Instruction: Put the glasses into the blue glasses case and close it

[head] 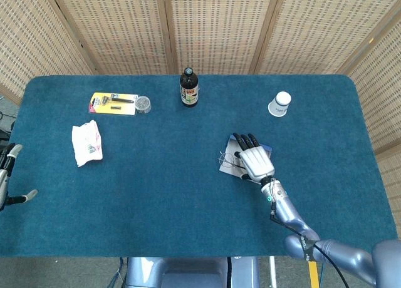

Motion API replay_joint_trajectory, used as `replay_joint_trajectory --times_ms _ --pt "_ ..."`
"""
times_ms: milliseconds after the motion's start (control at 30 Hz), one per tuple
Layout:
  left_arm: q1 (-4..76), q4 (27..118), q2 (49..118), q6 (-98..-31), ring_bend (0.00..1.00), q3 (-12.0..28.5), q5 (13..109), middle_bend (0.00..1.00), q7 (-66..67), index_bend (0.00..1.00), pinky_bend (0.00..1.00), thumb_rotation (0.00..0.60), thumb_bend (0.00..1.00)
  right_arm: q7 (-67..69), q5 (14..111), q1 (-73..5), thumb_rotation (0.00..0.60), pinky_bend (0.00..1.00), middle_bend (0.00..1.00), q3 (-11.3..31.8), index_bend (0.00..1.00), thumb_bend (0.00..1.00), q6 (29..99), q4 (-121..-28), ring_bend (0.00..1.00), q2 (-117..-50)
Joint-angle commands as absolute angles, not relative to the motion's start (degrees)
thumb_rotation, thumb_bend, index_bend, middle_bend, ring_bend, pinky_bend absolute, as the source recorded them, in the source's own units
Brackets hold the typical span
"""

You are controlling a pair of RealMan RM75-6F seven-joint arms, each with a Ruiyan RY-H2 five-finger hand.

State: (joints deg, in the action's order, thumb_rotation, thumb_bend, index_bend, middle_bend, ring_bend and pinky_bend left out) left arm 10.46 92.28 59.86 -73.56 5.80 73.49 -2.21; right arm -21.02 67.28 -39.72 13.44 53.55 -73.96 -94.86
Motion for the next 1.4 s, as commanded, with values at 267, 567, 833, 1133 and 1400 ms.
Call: replay_joint_trajectory --times_ms 267,567,833,1133,1400 --pt "10.52 92.11 59.44 -73.05 0.00 5.84 73.47 0.00 -3.40 0.00 0.00 0.600 0.00 -31.30 59.70 -42.66 0.600 0.00 0.00 15.33 0.62 0.65 54.40 -68.82 0.00 -100.38" --pt "10.65 91.79 59.22 -72.49 0.00 5.95 73.19 0.00 -4.33 0.00 0.00 0.600 0.00 -38.09 54.18 -45.21 0.600 0.00 0.00 15.78 0.62 0.65 53.12 -62.60 0.00 -102.87" --pt "10.96 91.61 59.41 -71.87 0.00 5.98 72.77 0.00 -3.91 0.00 0.00 0.600 0.00 -38.30 53.62 -44.82 0.600 0.00 0.00 14.79 0.62 0.65 53.42 -63.93 0.00 -101.92" --pt "10.96 91.77 59.58 -71.99 0.00 5.98 72.58 0.00 -3.41 0.00 0.00 0.600 0.00 -37.81 52.77 -44.95 0.600 0.00 0.00 14.65 0.62 0.62 53.75 -62.36 0.00 -101.76" --pt "11.03 91.71 59.60 -71.87 0.00 5.95 72.60 0.00 -3.40 0.00 0.00 0.600 0.00 -35.54 52.11 -44.65 0.600 0.00 0.00 15.50 0.35 0.46 54.57 -61.28 0.00 -102.02"
